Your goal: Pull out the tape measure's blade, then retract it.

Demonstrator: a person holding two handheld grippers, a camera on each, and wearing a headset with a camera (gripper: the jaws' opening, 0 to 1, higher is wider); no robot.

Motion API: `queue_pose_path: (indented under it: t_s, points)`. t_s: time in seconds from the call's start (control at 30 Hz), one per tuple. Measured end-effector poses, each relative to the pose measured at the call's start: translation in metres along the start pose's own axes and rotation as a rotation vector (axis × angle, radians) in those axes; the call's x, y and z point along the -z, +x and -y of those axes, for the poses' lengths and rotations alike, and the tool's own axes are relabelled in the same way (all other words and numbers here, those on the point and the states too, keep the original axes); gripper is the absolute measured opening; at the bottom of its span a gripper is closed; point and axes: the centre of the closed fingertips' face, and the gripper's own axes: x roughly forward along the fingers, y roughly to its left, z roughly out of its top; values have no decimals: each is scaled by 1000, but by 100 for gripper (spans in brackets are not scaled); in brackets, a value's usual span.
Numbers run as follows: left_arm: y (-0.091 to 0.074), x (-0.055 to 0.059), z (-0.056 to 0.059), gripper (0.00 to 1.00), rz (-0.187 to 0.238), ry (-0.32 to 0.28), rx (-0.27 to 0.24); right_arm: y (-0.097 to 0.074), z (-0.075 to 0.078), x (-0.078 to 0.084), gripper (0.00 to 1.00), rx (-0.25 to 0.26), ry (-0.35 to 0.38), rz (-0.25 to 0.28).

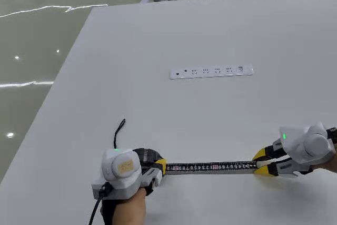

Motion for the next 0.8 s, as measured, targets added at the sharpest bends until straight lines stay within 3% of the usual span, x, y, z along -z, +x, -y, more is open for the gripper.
queue_pose_path:
  t_s: [0.27, 0.5, 0.8]
  points:
    - [1, 1, 3, 60, 15, -54, -27, 0, 0, 1, 14, 1, 7, 4]
    - [3, 0, 3, 60, 12, -61, -31, 0, 0, 0, 14, 4, 13, 9]
    - [1, 1, 2, 59, 31, -77, -75, 0, -1, 0, 14, 9, 25, 14]
